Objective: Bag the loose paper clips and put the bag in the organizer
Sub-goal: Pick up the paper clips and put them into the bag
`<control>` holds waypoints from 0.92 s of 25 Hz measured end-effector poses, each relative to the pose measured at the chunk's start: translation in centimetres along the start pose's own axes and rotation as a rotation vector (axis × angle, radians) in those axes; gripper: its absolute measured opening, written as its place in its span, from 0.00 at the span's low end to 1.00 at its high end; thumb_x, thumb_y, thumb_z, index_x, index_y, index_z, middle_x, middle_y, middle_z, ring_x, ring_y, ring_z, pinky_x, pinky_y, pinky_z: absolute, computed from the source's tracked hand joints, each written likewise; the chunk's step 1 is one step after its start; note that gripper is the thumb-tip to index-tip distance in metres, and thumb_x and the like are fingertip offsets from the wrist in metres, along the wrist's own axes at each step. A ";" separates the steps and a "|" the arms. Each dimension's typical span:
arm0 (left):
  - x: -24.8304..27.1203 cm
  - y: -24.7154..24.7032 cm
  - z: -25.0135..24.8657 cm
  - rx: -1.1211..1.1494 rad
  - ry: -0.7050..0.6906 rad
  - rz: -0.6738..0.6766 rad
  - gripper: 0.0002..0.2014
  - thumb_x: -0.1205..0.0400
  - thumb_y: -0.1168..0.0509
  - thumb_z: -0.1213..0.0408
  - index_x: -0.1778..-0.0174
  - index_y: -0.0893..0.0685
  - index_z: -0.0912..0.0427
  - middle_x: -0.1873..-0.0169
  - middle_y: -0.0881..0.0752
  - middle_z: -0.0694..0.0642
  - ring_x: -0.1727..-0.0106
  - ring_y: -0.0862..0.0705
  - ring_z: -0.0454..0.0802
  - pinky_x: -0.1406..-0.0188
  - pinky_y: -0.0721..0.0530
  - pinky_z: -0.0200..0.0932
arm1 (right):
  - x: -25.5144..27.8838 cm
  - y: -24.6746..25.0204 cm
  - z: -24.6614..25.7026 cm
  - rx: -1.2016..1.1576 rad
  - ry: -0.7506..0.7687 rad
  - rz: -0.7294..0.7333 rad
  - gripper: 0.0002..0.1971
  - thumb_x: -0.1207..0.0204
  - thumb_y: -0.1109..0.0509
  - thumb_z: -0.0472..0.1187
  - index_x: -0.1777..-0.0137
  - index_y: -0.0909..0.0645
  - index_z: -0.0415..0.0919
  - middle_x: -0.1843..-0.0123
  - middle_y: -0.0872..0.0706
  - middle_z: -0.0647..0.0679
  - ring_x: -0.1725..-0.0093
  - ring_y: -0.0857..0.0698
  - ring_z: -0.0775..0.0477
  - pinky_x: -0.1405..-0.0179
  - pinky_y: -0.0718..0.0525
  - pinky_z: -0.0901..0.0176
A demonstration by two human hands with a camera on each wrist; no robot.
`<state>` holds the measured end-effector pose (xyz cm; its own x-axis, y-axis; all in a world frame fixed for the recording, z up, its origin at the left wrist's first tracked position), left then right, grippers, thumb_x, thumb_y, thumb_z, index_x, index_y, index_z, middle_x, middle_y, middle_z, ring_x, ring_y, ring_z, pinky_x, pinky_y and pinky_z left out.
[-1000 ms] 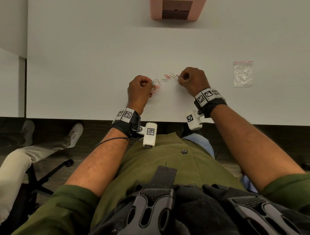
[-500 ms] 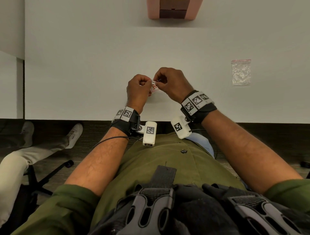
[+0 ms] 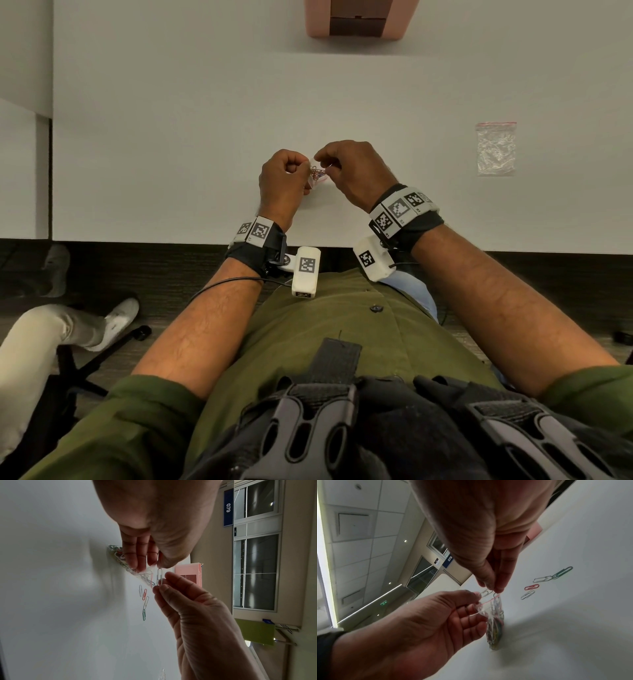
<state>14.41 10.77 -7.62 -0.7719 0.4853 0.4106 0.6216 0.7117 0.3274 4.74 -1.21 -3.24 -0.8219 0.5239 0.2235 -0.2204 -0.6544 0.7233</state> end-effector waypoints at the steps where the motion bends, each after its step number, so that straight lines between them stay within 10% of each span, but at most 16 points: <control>1: 0.0 0.0 0.0 -0.003 0.000 0.001 0.04 0.16 0.32 0.68 0.51 0.12 0.61 0.63 0.11 0.50 0.61 0.08 0.49 0.65 0.08 0.44 | 0.0 0.2 -0.3 -0.043 -0.010 -0.008 0.14 0.19 0.32 0.33 0.36 0.14 0.43 0.44 0.09 0.47 0.44 0.12 0.52 0.41 0.16 0.62; 8: -0.2 0.4 0.0 -0.005 -0.001 0.001 0.04 0.17 0.32 0.68 0.55 0.13 0.56 0.62 0.11 0.49 0.59 0.07 0.52 0.70 0.15 0.37 | -0.4 2.9 -6.1 -0.023 -0.125 -0.158 0.13 0.23 0.32 0.33 0.42 0.14 0.44 0.44 0.12 0.46 0.46 0.13 0.47 0.42 0.15 0.50; 13: -0.1 0.6 0.2 -0.006 0.002 -0.004 0.04 0.17 0.32 0.68 0.55 0.13 0.57 0.63 0.11 0.49 0.63 0.09 0.51 0.72 0.16 0.36 | 0.4 1.0 -10.4 0.235 -0.265 0.048 0.25 0.24 0.28 0.35 0.27 0.24 0.41 0.30 0.25 0.39 0.32 0.24 0.36 0.36 0.21 0.45; 23: 0.3 1.2 0.4 -0.006 0.006 -0.020 0.04 0.16 0.32 0.68 0.55 0.14 0.56 0.63 0.12 0.48 0.63 0.08 0.53 0.69 0.11 0.41 | -2.6 0.3 -9.1 0.051 -0.306 -0.146 0.11 0.21 0.36 0.37 0.46 0.13 0.43 0.44 0.11 0.43 0.43 0.14 0.41 0.49 0.20 0.57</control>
<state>14.88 12.04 -7.45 -0.7832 0.4682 0.4092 0.6071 0.7180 0.3405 2.05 -7.80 -9.54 -0.5859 0.7546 0.2955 -0.2910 -0.5362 0.7924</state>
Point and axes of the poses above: each hand's wrist, its own x-axis away from the middle knuckle, its own y-axis out of the back of the hand, z = x × y, the point moved 9 cm from there along -x, towards the middle knuckle
